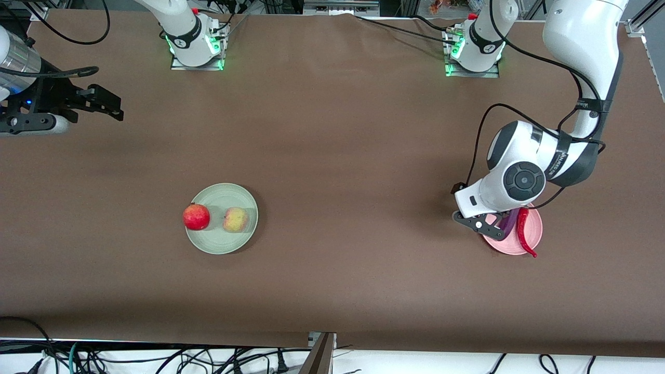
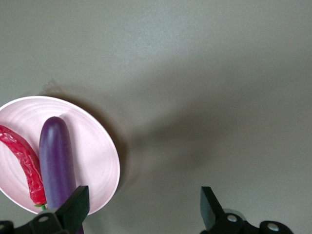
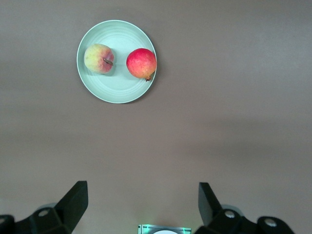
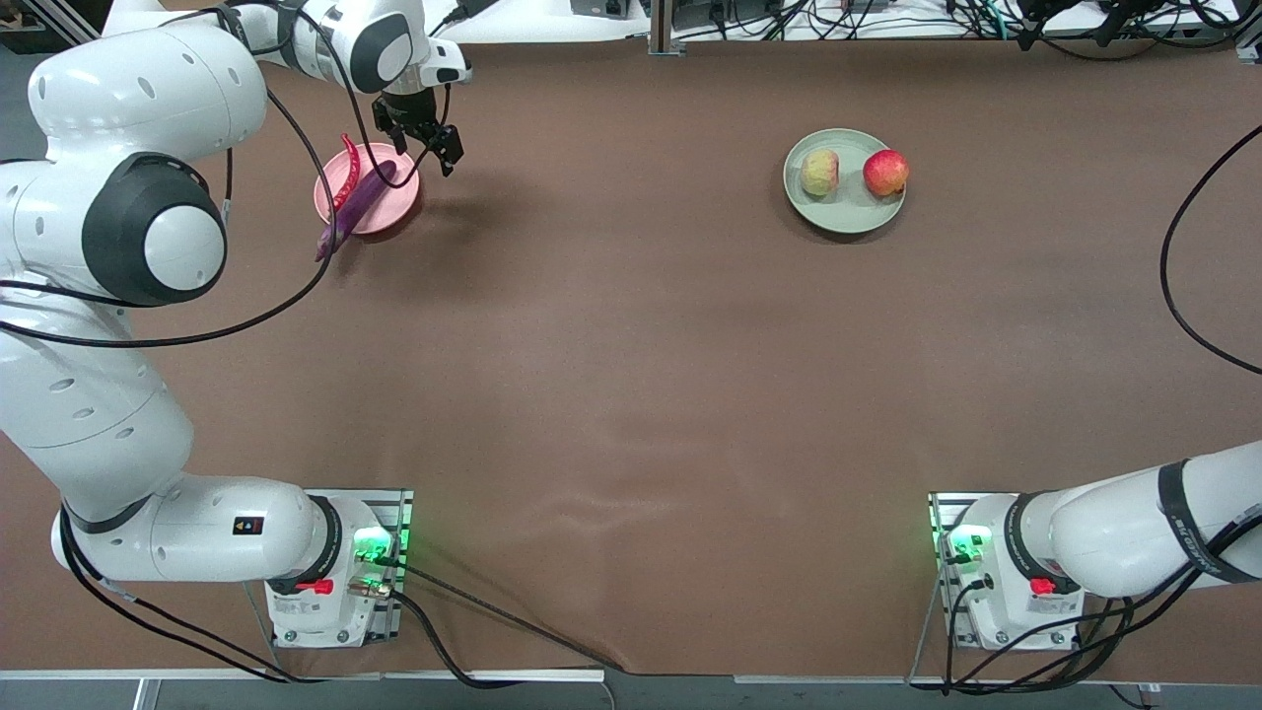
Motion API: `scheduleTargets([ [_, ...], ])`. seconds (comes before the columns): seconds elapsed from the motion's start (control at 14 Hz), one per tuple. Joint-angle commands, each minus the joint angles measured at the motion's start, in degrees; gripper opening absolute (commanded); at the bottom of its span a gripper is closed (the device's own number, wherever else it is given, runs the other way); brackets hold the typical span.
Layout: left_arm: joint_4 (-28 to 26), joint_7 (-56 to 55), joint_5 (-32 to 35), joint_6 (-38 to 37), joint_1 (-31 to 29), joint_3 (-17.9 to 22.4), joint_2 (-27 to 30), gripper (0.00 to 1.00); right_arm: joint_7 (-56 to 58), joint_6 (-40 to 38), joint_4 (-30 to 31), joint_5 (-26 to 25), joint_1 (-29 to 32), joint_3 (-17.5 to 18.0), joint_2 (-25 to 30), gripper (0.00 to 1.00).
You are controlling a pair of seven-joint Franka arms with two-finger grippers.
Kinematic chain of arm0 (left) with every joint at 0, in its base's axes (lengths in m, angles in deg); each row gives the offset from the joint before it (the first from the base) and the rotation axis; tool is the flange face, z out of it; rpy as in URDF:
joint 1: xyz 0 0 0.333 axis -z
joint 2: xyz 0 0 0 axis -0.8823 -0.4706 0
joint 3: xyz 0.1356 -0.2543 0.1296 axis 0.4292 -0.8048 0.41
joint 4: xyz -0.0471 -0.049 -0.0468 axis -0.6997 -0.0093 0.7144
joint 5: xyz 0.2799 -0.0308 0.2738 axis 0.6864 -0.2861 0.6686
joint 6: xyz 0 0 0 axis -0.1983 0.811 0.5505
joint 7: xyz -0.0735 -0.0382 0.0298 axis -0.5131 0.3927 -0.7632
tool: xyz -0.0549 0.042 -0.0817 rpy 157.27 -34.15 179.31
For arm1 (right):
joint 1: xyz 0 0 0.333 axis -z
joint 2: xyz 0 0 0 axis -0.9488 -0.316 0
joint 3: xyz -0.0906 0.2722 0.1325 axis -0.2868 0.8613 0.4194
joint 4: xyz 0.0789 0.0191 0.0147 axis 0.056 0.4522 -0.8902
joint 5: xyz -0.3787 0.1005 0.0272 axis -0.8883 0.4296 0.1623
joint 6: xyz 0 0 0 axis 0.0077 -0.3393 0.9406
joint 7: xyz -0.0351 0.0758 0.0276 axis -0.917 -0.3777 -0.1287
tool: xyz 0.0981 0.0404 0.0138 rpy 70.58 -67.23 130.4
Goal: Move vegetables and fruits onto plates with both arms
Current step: 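Lower the eggplant onto the pink plate and open the left gripper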
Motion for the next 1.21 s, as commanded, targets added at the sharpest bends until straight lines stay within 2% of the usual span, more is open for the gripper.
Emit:
scheduleTargets([
  [0.0,1.3,-0.2,-0.7,-1.2,-0.3,0.1,0.2,1.0,0.4,0.5,0.5,-0.2,-0.1,0.0,0.7,1.0],
  [0.14,4.2,-0.2,-0.8,-5.1,-0.5,0.0,2.6,1.0,0.4,0.2,0.5,-0.4,-0.1,0.0,0.7,1.0],
  [0.36,12.3,0.0,-0.8,-18.0,-0.6,0.0,6.5,1.0,0.4,0.0,0.3,-0.5,-0.1,0.0,0.8,1.0],
  [0.5,14.9,-0.1,-1.4,-23.3,-1.0,-0.1,10.4,1.0,0.3,0.3,0.1,-0.6,-0.2,0.1,0.8,1.0],
  [0.64,19.0,0.2,-6.9,-32.8,-2.4,0.8,12.9,1.0,0.4,0.1,-0.3,-0.6,-0.2,0.1,0.8,1.0],
  [0.71,18.8,-0.1,-8.9,-34.2,-2.5,1.7,14.6,1.0,0.4,-0.2,-1.2,-0.6,-0.2,0.2,0.8,1.0],
  [0.79,16.5,-0.1,-9.5,-32.7,-2.5,2.3,17.8,1.0,0.4,-0.2,-1.6,-0.6,-0.2,0.2,0.8,1.0],
  [0.86,11.8,-0.2,-9.9,-27.4,-2.5,3.5,21.3,1.0,0.4,-0.2,-1.6,-0.6,-0.1,0.2,0.8,1.0],
  [1.0,-1.5,-0.2,-10.1,-14.4,0.3,8.0,29.8,1.0,0.3,-0.2,-1.7,-0.6,-0.2,0.2,0.8,1.0],
  [1.14,-3.6,-1.1,-12.2,-13.0,1.4,11.3,31.6,1.0,0.0,-0.5,-2.0,-0.9,-0.3,0.3,0.8,1.0],
])
